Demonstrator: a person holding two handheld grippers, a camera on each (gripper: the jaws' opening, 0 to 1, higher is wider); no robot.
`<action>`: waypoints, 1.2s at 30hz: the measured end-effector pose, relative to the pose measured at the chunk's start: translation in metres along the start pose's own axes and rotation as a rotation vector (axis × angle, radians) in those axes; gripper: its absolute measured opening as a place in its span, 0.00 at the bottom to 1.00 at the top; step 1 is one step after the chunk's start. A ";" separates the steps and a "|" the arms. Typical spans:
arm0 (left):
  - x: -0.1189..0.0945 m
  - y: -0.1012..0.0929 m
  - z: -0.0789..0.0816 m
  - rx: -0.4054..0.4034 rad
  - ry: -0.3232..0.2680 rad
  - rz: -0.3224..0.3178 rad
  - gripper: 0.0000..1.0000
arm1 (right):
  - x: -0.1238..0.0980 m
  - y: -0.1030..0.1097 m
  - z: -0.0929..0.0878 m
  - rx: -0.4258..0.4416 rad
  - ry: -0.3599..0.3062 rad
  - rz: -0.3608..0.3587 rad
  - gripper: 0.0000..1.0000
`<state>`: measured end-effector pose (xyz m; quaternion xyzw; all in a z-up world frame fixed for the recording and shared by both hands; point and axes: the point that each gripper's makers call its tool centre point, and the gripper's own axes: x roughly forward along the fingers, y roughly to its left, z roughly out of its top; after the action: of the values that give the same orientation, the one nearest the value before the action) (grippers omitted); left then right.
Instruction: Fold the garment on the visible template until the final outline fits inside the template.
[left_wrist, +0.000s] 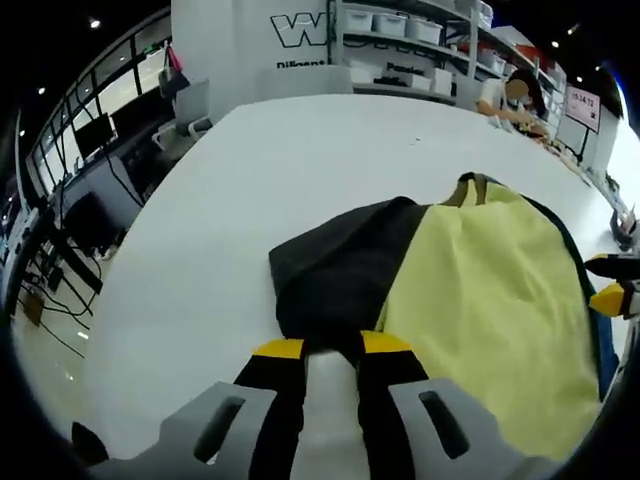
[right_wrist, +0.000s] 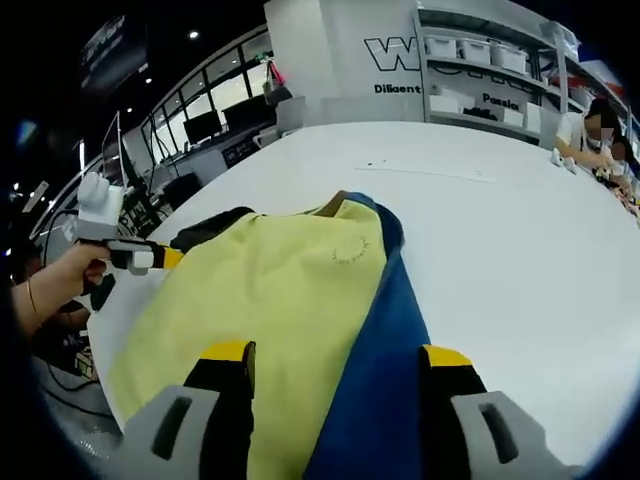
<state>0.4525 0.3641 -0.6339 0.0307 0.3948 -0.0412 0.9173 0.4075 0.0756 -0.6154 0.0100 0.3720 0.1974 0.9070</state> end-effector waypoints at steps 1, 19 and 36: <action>0.001 -0.002 0.001 0.010 0.001 -0.002 0.16 | 0.000 0.000 0.000 0.000 0.001 0.001 0.63; 0.001 0.001 0.006 0.071 0.010 -0.003 0.01 | 0.008 -0.001 -0.020 0.011 0.056 -0.010 0.61; -0.018 0.036 0.045 0.249 -0.046 0.075 0.01 | 0.007 -0.010 -0.021 0.004 0.072 -0.050 0.51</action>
<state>0.4760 0.3971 -0.5892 0.1581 0.3642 -0.0565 0.9161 0.4017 0.0662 -0.6370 -0.0045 0.4050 0.1740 0.8976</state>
